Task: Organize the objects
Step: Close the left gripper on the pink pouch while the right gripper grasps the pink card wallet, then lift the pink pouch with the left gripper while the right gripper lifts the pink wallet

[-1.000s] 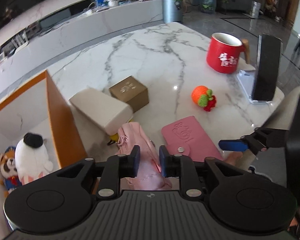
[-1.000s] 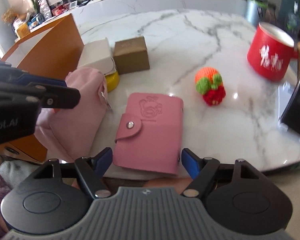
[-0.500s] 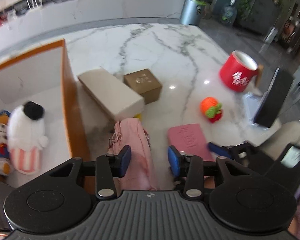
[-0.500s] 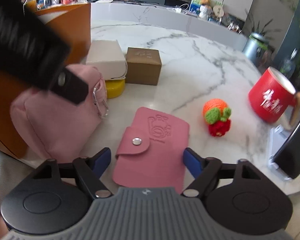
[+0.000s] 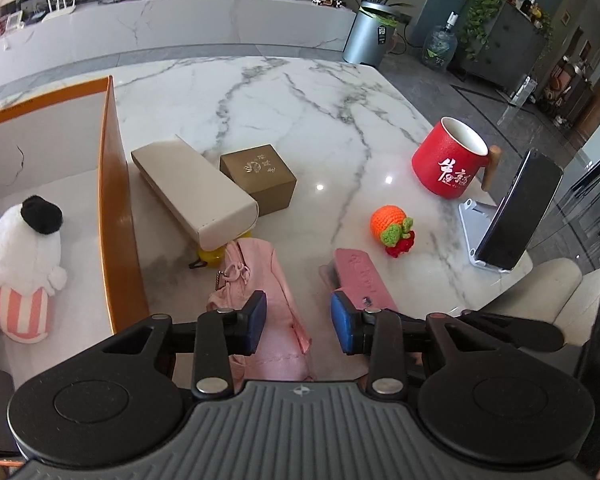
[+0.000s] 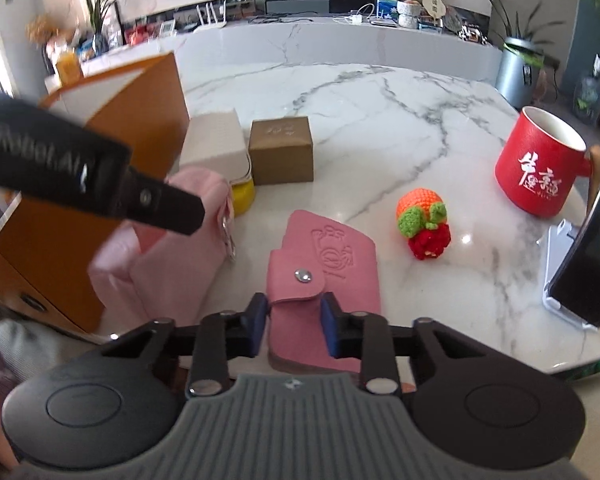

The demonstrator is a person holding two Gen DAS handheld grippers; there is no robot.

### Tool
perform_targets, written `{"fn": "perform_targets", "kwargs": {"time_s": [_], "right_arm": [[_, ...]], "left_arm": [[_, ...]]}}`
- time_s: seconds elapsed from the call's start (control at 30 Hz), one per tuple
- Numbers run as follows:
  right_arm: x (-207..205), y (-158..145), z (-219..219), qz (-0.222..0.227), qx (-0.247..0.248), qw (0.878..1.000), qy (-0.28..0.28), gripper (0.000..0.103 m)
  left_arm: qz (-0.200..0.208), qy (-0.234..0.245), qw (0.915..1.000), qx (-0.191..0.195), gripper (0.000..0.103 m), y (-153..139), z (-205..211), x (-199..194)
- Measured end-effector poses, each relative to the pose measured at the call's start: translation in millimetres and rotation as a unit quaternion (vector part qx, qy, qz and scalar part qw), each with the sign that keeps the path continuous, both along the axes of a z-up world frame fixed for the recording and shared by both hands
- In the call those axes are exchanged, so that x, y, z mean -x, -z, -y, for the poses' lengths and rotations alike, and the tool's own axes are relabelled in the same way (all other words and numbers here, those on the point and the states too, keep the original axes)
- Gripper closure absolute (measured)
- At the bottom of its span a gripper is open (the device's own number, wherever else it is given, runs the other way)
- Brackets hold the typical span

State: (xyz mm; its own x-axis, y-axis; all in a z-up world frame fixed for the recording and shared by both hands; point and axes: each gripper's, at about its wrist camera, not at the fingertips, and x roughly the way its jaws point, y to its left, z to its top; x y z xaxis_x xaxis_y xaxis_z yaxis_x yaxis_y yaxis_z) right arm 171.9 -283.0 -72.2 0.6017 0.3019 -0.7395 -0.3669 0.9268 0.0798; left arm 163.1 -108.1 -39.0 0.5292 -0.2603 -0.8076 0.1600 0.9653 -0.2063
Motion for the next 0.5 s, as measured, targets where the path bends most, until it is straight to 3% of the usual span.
{"fn": "perform_targets", "kwargs": {"time_s": [0.2, 0.37, 0.5], "right_arm": [[-6, -6, 20, -0.027, -0.061, 0.997, 0.034, 0.082], [-12, -6, 38, -0.057, -0.129, 0.988, 0.058, 0.083], [-18, -5, 54, -0.098, -0.213, 0.97, 0.066, 0.086]], "left_arm": [[0.022, -0.003, 0.9988, -0.043, 0.045, 0, 6, 8], [0.016, -0.005, 0.9993, -0.033, 0.047, 4, 2, 6], [0.008, 0.009, 0.9999, 0.0, 0.055, 2, 1, 6]]}}
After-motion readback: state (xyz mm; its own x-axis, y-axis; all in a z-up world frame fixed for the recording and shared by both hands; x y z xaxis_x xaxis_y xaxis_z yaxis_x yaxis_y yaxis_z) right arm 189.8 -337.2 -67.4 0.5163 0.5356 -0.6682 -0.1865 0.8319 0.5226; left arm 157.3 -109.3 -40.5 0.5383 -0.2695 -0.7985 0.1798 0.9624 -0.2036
